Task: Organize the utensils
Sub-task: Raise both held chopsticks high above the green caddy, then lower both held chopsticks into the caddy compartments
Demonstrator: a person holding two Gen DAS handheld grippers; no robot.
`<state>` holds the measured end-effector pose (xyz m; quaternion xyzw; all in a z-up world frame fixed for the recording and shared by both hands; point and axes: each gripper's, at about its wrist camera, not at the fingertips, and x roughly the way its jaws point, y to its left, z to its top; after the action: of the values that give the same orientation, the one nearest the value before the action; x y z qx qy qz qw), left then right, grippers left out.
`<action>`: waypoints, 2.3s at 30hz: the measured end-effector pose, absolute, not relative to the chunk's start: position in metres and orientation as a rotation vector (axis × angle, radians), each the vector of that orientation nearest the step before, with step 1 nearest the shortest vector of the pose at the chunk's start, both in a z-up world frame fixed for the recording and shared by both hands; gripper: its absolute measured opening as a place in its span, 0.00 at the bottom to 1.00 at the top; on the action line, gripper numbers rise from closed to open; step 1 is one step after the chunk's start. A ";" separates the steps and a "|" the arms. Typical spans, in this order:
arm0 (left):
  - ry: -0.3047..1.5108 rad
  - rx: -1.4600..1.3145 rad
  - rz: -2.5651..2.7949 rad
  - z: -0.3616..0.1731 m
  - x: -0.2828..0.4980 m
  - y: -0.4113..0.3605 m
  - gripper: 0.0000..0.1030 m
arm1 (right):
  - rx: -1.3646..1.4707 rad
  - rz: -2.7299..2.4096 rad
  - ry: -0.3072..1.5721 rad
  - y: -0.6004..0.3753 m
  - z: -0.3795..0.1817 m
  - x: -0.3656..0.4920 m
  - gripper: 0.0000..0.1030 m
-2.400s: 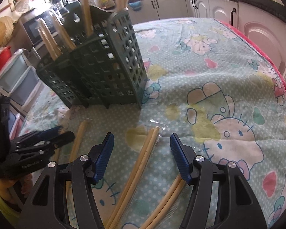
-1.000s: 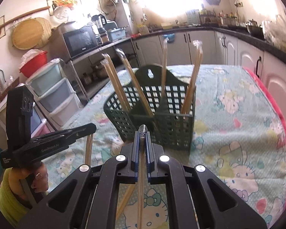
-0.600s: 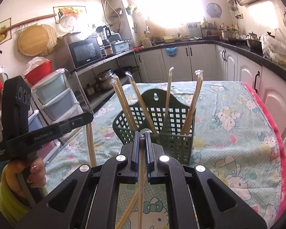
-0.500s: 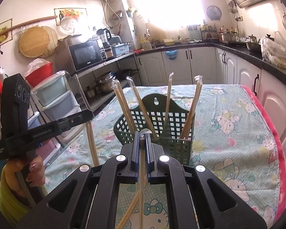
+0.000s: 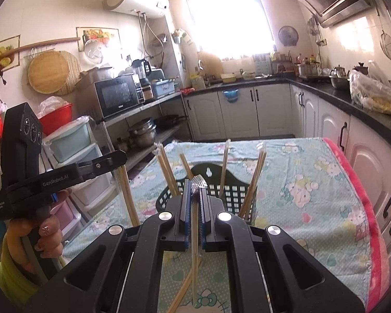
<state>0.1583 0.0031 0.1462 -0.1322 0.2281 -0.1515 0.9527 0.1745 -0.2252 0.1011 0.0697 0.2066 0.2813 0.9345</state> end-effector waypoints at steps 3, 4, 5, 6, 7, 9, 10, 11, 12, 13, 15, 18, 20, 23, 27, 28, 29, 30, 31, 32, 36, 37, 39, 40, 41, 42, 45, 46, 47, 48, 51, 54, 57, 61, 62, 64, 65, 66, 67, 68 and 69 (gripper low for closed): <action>0.448 -0.270 -0.312 0.154 0.160 0.001 0.02 | 0.146 0.569 0.402 -0.227 0.108 0.175 0.06; 0.440 -0.268 -0.315 0.158 0.161 0.000 0.02 | 0.148 0.568 0.395 -0.229 0.111 0.175 0.06; 0.435 -0.267 -0.314 0.160 0.162 0.000 0.02 | 0.149 0.566 0.388 -0.230 0.113 0.176 0.06; 0.427 -0.267 -0.314 0.163 0.163 -0.001 0.02 | 0.150 0.564 0.378 -0.231 0.116 0.176 0.06; 0.419 -0.265 -0.315 0.167 0.164 -0.001 0.02 | 0.150 0.561 0.370 -0.231 0.120 0.176 0.06; 0.403 -0.266 -0.312 0.174 0.165 -0.002 0.02 | 0.151 0.557 0.354 -0.233 0.126 0.178 0.06; 0.393 -0.264 -0.311 0.178 0.167 -0.002 0.02 | 0.151 0.554 0.342 -0.234 0.129 0.178 0.06; 0.389 -0.264 -0.312 0.180 0.168 -0.002 0.02 | 0.153 0.552 0.333 -0.236 0.133 0.179 0.06; 0.385 -0.264 -0.312 0.182 0.169 -0.002 0.02 | 0.155 0.550 0.321 -0.237 0.137 0.179 0.06; 0.377 -0.265 -0.311 0.186 0.170 -0.002 0.02 | 0.154 0.548 0.313 -0.237 0.140 0.180 0.06; 0.365 -0.259 -0.310 0.191 0.173 -0.003 0.02 | 0.155 0.542 0.297 -0.238 0.146 0.181 0.06; 0.346 -0.252 -0.312 0.201 0.176 -0.005 0.02 | 0.165 0.536 0.277 -0.242 0.154 0.183 0.06; 0.327 -0.248 -0.310 0.208 0.178 -0.006 0.02 | 0.172 0.532 0.260 -0.244 0.160 0.184 0.06; 0.307 -0.248 -0.310 0.216 0.183 -0.007 0.02 | 0.173 0.527 0.240 -0.246 0.168 0.186 0.06; 0.297 -0.236 -0.307 0.224 0.192 -0.010 0.02 | 0.166 0.519 0.212 -0.248 0.181 0.189 0.06; 0.295 -0.235 -0.306 0.226 0.193 -0.010 0.02 | 0.163 0.517 0.205 -0.248 0.184 0.190 0.06; 0.292 -0.236 -0.305 0.227 0.195 -0.011 0.02 | 0.162 0.513 0.198 -0.249 0.187 0.191 0.06; 0.289 -0.234 -0.304 0.229 0.197 -0.012 0.02 | 0.161 0.509 0.191 -0.249 0.189 0.192 0.06; 0.284 -0.231 -0.302 0.231 0.200 -0.014 0.02 | 0.159 0.503 0.182 -0.250 0.193 0.193 0.06; 0.282 -0.231 -0.301 0.233 0.203 -0.015 0.02 | 0.157 0.498 0.175 -0.250 0.195 0.194 0.06; 0.266 -0.216 -0.296 0.239 0.210 -0.019 0.02 | 0.148 0.480 0.150 -0.252 0.203 0.199 0.06; 0.264 -0.212 -0.294 0.240 0.212 -0.020 0.02 | 0.148 0.475 0.142 -0.253 0.206 0.201 0.06; 0.261 -0.206 -0.291 0.242 0.216 -0.023 0.02 | 0.147 0.467 0.133 -0.254 0.210 0.204 0.06; 0.258 -0.202 -0.289 0.243 0.218 -0.025 0.02 | 0.147 0.465 0.127 -0.255 0.211 0.206 0.06; 0.256 -0.200 -0.287 0.243 0.220 -0.026 0.02 | 0.146 0.459 0.120 -0.255 0.212 0.208 0.06; 0.255 -0.198 -0.286 0.243 0.221 -0.027 0.02 | 0.142 0.452 0.115 -0.255 0.214 0.210 0.06; 0.252 -0.190 -0.276 0.242 0.227 -0.030 0.02 | 0.135 0.442 0.105 -0.255 0.214 0.216 0.06; 0.254 -0.190 -0.275 0.240 0.230 -0.031 0.02 | 0.127 0.434 0.101 -0.255 0.213 0.219 0.06; 0.258 -0.190 -0.274 0.240 0.231 -0.032 0.02 | 0.118 0.425 0.097 -0.253 0.212 0.221 0.06; 0.264 -0.189 -0.274 0.238 0.234 -0.032 0.02 | 0.113 0.420 0.095 -0.253 0.210 0.222 0.06; 0.280 -0.188 -0.271 0.229 0.241 -0.032 0.02 | 0.103 0.413 0.102 -0.250 0.203 0.230 0.06; 0.304 -0.193 -0.268 0.218 0.250 -0.032 0.02 | 0.097 0.415 0.121 -0.246 0.193 0.237 0.06; 0.322 -0.197 -0.269 0.210 0.257 -0.032 0.02 | 0.078 0.407 0.137 -0.242 0.183 0.244 0.06; 0.346 -0.202 -0.280 0.196 0.264 -0.032 0.02 | 0.073 0.406 0.177 -0.237 0.167 0.253 0.06; 0.354 -0.202 -0.284 0.192 0.265 -0.032 0.02 | 0.076 0.406 0.185 -0.237 0.163 0.255 0.06; 0.364 -0.200 -0.288 0.187 0.267 -0.034 0.02 | 0.079 0.408 0.204 -0.235 0.155 0.259 0.06; 0.369 -0.200 -0.290 0.184 0.268 -0.034 0.02 | 0.078 0.407 0.213 -0.235 0.151 0.260 0.06; 0.374 -0.200 -0.292 0.182 0.269 -0.035 0.02 | 0.078 0.405 0.219 -0.234 0.147 0.261 0.06; 0.381 -0.200 -0.294 0.178 0.270 -0.036 0.02 | 0.077 0.405 0.229 -0.233 0.143 0.262 0.06; 0.388 -0.201 -0.296 0.175 0.271 -0.036 0.02 | 0.078 0.407 0.238 -0.232 0.139 0.263 0.06; 0.394 -0.201 -0.297 0.172 0.272 -0.037 0.02 | 0.079 0.408 0.250 -0.231 0.135 0.265 0.06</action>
<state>0.2715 -0.0369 0.1720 -0.0992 0.1949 -0.1468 0.9647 0.2646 -0.2308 0.1349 0.0393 0.1238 0.2021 0.9707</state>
